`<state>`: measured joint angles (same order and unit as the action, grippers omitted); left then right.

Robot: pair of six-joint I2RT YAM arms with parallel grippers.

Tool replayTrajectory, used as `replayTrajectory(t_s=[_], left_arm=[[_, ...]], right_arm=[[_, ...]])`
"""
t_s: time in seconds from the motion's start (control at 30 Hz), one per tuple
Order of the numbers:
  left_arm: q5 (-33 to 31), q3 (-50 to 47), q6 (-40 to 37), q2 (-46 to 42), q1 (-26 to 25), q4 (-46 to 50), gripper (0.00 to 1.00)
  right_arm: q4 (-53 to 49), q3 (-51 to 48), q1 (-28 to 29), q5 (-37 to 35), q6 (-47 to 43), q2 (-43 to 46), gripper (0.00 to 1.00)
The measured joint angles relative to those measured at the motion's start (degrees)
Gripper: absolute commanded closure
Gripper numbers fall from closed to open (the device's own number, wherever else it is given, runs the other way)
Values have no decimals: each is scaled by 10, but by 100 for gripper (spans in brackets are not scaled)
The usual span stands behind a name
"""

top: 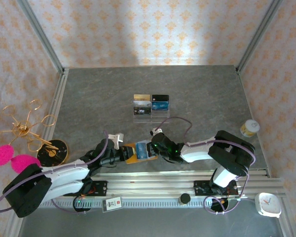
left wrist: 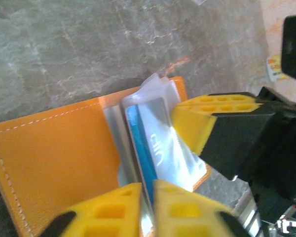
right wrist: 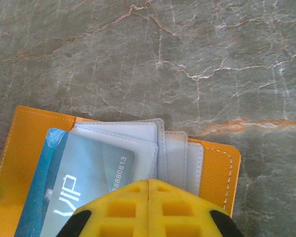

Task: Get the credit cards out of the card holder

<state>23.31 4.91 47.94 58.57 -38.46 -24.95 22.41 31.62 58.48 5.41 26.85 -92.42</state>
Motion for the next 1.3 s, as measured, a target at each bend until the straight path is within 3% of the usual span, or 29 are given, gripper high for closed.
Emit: replayTrajectory(t_s=[0.73,0.93,1.0,1.17,1.3], left_arm=[[6,32,4,113,-17,-67,72],[5,38,1,121,-17,-66,84],[5,38,3,121,-17,-67,100],[4,38,2,111,-17,-65,100],[-4,26,-1,30,-15,-15,100]], right_arm=[[0,3,0,-3,0,-4,100],[2,3,0,-3,0,-4,100],[2,3,0,-4,0,-4,100],[2,3,0,-5,0,-5,100],[2,3,0,-7,2,-5,100]])
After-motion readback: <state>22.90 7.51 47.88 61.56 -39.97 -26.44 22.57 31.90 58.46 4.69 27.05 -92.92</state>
